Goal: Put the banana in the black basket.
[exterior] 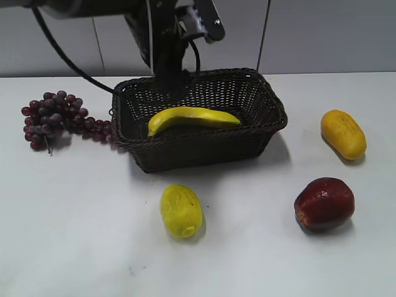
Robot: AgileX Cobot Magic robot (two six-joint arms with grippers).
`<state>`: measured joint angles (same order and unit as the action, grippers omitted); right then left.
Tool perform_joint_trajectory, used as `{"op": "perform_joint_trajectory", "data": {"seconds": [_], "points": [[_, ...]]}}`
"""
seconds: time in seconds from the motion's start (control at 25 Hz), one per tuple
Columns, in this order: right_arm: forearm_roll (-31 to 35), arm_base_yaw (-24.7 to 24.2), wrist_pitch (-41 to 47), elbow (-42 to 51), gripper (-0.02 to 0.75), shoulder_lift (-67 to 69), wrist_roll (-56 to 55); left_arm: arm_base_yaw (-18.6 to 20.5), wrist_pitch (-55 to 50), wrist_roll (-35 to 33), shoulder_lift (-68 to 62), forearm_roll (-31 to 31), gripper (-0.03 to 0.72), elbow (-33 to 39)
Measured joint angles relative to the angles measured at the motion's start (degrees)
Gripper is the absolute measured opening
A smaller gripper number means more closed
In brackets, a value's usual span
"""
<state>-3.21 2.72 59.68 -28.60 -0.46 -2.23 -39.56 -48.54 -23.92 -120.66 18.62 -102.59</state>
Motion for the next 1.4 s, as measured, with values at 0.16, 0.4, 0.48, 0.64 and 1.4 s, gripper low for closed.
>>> {"op": "perform_joint_trajectory", "data": {"seconds": [0.16, 0.4, 0.48, 0.64, 1.4], "points": [[0.0, 0.0, 0.0, 0.0, 0.551, 0.0, 0.0, 1.6, -5.0, 2.6, 4.3, 0.0, 0.606, 0.0], [0.0, 0.0, 0.0, 0.0, 0.551, 0.0, 0.0, 8.4, -18.7, 11.5, 7.0, -0.3, 0.592, -0.1], [0.0, 0.0, 0.0, 0.0, 0.551, 0.0, 0.0, 11.6, -20.5, 13.7, 7.0, -1.8, 0.589, -0.1], [0.0, 0.0, 0.0, 0.0, 0.551, 0.0, 0.0, 18.2, -21.1, 16.9, 8.1, -10.8, 0.589, -0.1], [0.0, 0.0, 0.0, 0.0, 0.551, 0.0, 0.0, 37.8, -21.3, 17.6, 31.9, -19.2, 0.588, 24.1]]}}
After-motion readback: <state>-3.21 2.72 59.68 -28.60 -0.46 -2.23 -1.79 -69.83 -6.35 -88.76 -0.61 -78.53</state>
